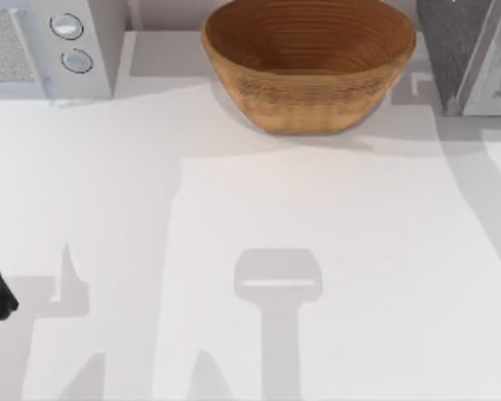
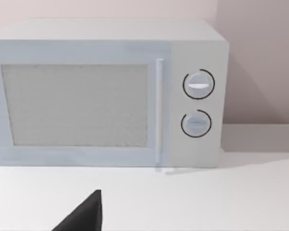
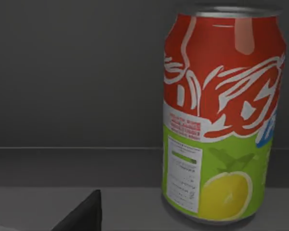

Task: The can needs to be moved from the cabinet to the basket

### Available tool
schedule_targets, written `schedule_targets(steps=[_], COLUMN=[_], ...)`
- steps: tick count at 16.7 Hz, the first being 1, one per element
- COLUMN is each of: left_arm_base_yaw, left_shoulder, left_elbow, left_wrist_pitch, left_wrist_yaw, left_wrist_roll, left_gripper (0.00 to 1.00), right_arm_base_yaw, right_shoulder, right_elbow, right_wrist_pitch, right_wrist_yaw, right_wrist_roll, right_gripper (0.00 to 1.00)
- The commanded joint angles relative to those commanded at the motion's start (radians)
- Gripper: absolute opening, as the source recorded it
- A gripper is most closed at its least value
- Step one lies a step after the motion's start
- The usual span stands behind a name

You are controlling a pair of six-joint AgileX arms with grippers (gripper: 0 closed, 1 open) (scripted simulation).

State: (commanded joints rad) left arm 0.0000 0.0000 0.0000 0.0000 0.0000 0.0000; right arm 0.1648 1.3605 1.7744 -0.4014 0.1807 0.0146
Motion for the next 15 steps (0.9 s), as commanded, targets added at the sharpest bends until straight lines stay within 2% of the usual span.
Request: schedule_targets(steps=[6,11,15], left_arm_base_yaw=[0.000,0.000,0.000], left_shoulder=[0.000,0.000,0.000], left_elbow=[0.000,0.000,0.000], left_wrist_pitch=[0.000,0.000,0.000], left_wrist_yaw=[0.000,0.000,0.000], left_wrist_roll=[0.000,0.000,0.000], left_gripper=[1.00,1.00,1.00], right_arm_base_yaw=[-0.050,-0.051,-0.061], right_shoulder=[0.163,0.172,0.256], right_elbow=[0.106,0.113,0.210], right_wrist_pitch=[0.046,0.050,0.041], right_wrist_yaw=[-0.044,-0.047,-0.052], right_wrist_roll=[-0.002,-0.002,-0.002], right_gripper=[1.00,1.00,1.00])
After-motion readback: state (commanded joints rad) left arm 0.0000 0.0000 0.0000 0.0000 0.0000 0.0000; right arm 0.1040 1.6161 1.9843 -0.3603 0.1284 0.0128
